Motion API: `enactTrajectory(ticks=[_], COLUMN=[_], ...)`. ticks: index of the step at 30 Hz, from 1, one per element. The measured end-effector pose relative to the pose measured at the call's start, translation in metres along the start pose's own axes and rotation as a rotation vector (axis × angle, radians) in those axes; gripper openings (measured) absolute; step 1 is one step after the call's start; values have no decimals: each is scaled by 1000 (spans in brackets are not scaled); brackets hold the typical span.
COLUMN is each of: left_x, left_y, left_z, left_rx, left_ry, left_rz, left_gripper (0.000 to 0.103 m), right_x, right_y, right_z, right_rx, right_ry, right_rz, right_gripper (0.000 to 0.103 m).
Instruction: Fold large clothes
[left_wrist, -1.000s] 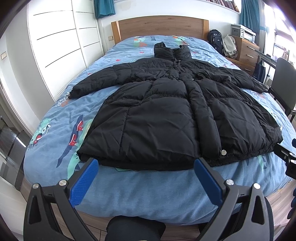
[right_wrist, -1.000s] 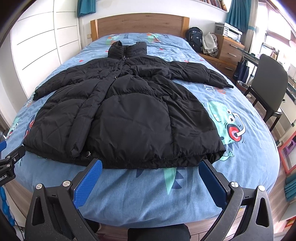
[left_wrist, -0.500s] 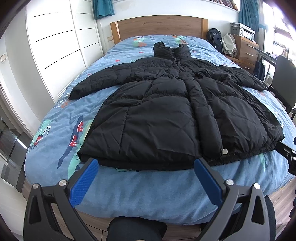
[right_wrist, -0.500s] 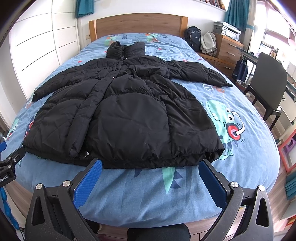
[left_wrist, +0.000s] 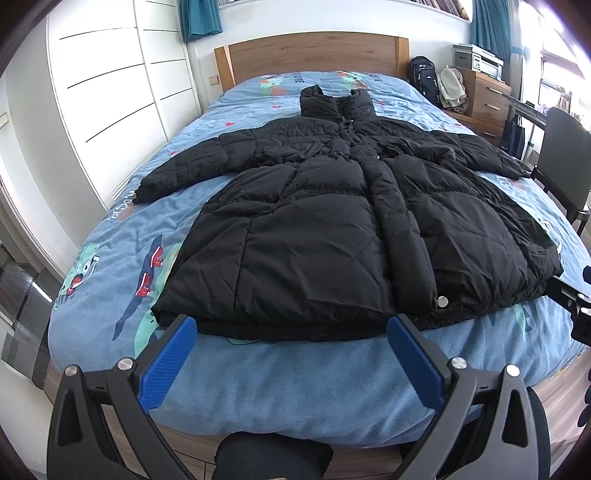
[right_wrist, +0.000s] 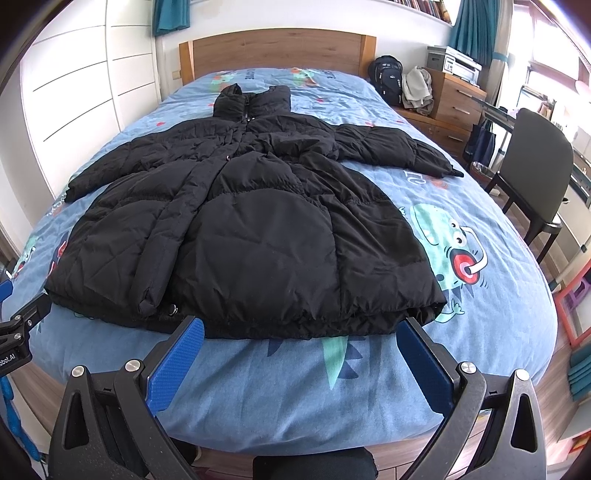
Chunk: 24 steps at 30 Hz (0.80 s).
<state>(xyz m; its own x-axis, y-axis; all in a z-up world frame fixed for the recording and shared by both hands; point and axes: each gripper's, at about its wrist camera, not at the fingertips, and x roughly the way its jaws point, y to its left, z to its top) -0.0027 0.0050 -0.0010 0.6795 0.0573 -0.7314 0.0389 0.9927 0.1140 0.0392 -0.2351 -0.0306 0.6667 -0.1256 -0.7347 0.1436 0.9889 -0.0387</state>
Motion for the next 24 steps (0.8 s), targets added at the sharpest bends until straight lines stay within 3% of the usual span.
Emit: enactTrajectory(ticks=[10,17,24], left_x=[-4,-4,-8], left_y=[0,2,15], left_z=[3,5,13], left_rx=[3,2,-4], left_ry=[-2,19,31], left_rz=[-7,-53,-48], left_gripper=[103,103,103], right_x=[-4,-7,-13], right_y=[1,-7,-24], right_z=[2,3,18], right_rx=[-9,17,65], right_ry=[-16,-37,-105], right_rz=[2,12,35], right_gripper=[102,102,102])
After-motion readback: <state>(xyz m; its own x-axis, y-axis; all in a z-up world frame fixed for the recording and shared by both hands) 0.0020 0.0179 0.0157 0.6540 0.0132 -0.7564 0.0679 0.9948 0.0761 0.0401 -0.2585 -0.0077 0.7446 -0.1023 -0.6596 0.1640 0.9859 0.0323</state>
